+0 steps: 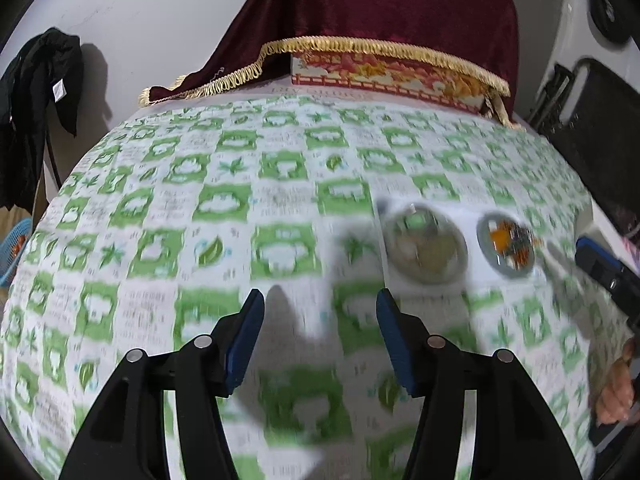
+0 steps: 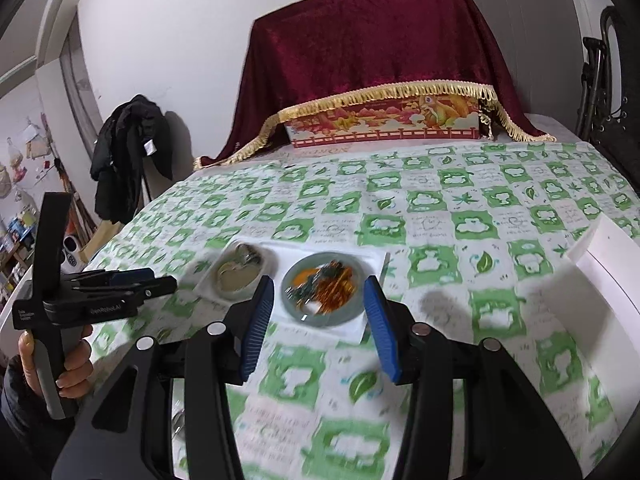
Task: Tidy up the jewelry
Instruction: 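Move right tool to the silver ring on the cloth and grasp it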
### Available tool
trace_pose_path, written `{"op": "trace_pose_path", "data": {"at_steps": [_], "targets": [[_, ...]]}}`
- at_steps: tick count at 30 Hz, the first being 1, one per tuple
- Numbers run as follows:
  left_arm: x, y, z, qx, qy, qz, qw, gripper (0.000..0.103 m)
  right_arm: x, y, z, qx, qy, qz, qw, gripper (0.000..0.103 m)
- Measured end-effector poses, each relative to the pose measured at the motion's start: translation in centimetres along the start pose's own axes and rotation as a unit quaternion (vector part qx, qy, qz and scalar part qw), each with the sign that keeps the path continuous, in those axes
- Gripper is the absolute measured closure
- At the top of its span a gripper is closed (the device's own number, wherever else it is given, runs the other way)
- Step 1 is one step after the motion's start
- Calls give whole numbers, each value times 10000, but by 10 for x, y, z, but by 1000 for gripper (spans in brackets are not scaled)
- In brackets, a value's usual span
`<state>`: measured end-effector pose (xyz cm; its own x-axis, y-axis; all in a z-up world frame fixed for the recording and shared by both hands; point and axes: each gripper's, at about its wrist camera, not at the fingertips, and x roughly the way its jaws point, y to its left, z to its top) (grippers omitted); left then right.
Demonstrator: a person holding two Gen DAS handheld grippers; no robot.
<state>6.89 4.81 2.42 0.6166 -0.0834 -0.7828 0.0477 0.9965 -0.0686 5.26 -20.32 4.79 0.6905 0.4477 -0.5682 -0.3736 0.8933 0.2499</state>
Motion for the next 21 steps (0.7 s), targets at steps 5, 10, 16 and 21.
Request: {"op": "trace_pose_path", "data": {"at_steps": [5,10,16,21], "targets": [[-18,-7,-28,187,33,52,9998,43,-14,21,-16,-244,117,217,9994,57],[-29,-11,-48,326,72,65,9994,40,-22,51,-40,-751,365,353,9959,57],[-35,-8,-52,290,17,130,9995,36,-19,77,-56,-1323,673,535,9875,57],[-31,-4,-50,192,114,162,9996,35,-12,86,-61,-1499,930,633,9823,57]]}}
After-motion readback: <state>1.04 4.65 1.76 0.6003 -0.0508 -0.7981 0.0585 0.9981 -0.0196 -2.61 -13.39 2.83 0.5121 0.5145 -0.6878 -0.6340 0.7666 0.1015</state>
